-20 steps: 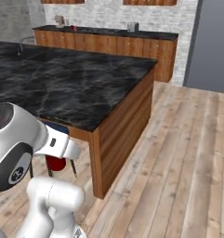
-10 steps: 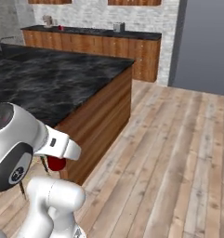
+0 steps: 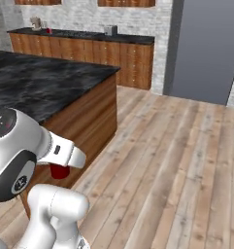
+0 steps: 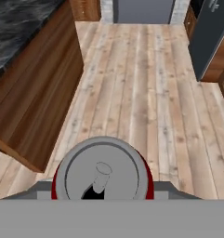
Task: Four empty soda cans are scattered around the kitchen. Gather all the cans and cluster them next to the stove for recycling.
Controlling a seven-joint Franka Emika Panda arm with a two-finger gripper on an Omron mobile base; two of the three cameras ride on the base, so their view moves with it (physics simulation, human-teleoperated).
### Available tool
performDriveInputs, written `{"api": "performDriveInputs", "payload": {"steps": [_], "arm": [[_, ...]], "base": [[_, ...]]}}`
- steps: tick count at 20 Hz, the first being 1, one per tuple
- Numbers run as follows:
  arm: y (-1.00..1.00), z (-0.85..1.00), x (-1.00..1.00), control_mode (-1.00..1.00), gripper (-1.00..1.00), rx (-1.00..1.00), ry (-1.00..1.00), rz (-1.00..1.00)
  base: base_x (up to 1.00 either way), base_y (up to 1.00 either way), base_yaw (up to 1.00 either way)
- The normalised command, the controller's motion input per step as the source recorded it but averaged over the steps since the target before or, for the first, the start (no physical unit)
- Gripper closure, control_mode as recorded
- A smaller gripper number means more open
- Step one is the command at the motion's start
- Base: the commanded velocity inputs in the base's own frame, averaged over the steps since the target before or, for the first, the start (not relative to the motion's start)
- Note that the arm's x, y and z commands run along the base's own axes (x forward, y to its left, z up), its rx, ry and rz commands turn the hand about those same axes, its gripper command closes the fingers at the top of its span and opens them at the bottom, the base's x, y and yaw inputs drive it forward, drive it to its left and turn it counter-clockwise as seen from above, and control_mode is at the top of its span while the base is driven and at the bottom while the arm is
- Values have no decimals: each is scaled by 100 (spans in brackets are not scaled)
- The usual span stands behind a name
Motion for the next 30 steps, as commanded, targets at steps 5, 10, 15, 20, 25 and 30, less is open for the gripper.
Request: {"api": "performDriveInputs", "payload": {"steps": [5,10,15,20,25,30], "arm": [[0,0,0,100,100,0,0,0],[0,0,0,100,100,0,0,0],[0,0,0,100,100,0,0,0],[0,0,0,100,100,0,0,0],[0,0,0,100,100,0,0,0],[0,0,0,100,100,0,0,0]], "base": [[100,-49,0],[72,-66,-2],[74,-55,-5],[100,-45,-4],[100,-37,-1],[100,-35,-2]]}}
